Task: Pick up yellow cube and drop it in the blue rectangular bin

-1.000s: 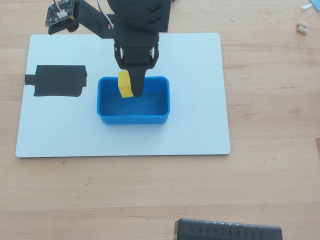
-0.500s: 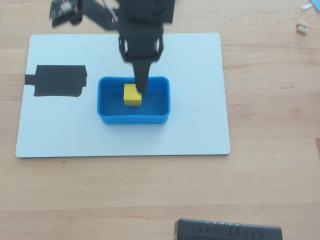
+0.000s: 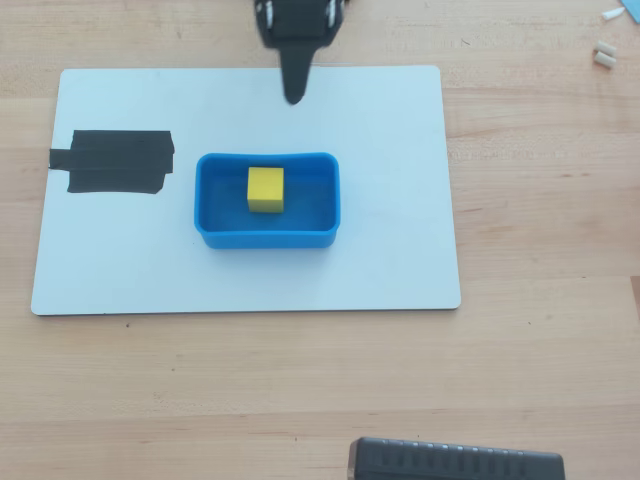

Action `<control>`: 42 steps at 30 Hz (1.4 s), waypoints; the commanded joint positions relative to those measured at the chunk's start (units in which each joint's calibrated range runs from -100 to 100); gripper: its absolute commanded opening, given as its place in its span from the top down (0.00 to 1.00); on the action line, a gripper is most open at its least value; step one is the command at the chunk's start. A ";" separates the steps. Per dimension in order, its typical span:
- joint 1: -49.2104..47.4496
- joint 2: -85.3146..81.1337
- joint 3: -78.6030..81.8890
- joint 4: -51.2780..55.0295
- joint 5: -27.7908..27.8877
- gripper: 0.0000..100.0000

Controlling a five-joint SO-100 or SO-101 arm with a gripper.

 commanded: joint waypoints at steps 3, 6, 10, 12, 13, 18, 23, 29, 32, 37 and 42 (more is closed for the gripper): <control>0.29 -14.91 15.32 -4.79 0.15 1.00; 0.63 -20.48 21.60 -6.78 0.24 1.00; 0.46 -31.07 30.32 -7.44 0.34 1.00; 0.20 -36.46 33.69 -6.86 0.39 1.00; 0.20 -37.94 34.96 -6.78 0.39 1.00; -0.05 -44.17 38.32 -5.62 0.39 1.00; 0.12 -49.37 40.23 -3.97 0.39 1.00; 0.80 -49.37 40.50 -4.05 0.15 1.00; 0.80 -49.37 40.50 -4.05 0.15 1.00; 0.46 -49.37 40.50 -4.05 0.24 1.00; 0.46 -49.37 40.50 -4.05 0.29 1.00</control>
